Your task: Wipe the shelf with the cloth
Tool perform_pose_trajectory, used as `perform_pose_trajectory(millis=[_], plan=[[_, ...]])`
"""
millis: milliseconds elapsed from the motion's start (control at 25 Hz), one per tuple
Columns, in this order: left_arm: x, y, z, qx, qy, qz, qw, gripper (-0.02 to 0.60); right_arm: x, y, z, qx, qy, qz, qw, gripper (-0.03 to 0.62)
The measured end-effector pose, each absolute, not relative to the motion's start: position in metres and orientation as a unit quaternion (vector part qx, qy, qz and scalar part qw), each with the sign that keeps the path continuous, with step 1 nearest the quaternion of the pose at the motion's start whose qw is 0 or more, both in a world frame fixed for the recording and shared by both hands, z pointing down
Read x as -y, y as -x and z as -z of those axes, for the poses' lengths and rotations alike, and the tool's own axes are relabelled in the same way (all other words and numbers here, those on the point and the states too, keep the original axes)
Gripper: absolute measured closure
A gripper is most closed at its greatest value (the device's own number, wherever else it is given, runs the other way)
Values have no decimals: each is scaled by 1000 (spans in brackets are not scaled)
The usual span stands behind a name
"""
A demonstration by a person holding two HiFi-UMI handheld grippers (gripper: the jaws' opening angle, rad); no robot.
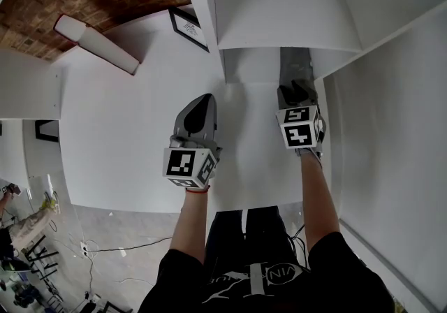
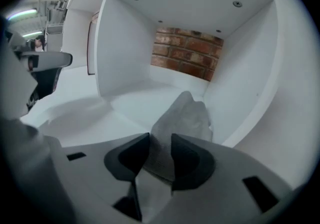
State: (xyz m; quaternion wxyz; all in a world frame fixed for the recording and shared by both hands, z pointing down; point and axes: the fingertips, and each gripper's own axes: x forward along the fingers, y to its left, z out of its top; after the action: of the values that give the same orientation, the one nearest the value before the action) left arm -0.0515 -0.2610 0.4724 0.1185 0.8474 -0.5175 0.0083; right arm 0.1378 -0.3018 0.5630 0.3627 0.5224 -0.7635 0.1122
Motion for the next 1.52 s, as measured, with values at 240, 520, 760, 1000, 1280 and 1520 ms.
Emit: perform_pose_trajectory(millis=[240,520,760,1000,1280,1520], plan=[[258,50,-472,518,-847,-9,119,572,300,-134,-566,766,-524,-146,343,529],[254,54,-472,520,-846,-9,119,572,300,-134,-568,771,-514,-144,348,574],[251,58,-468,523,-844,-9,115,572,298,-132,-553,784,-516,-146,313,576],[247,60,-457,524,-844,-5,110,572,291,-122,-523,806,-505,-130,281,576],[238,59,-430,516,-851,-1,93,572,273,-117,-480,823,-497,-120,247,576],[227,59,-414,511,-855,-2,87,572,253,-111,-449,838,-484,-114,225,576]])
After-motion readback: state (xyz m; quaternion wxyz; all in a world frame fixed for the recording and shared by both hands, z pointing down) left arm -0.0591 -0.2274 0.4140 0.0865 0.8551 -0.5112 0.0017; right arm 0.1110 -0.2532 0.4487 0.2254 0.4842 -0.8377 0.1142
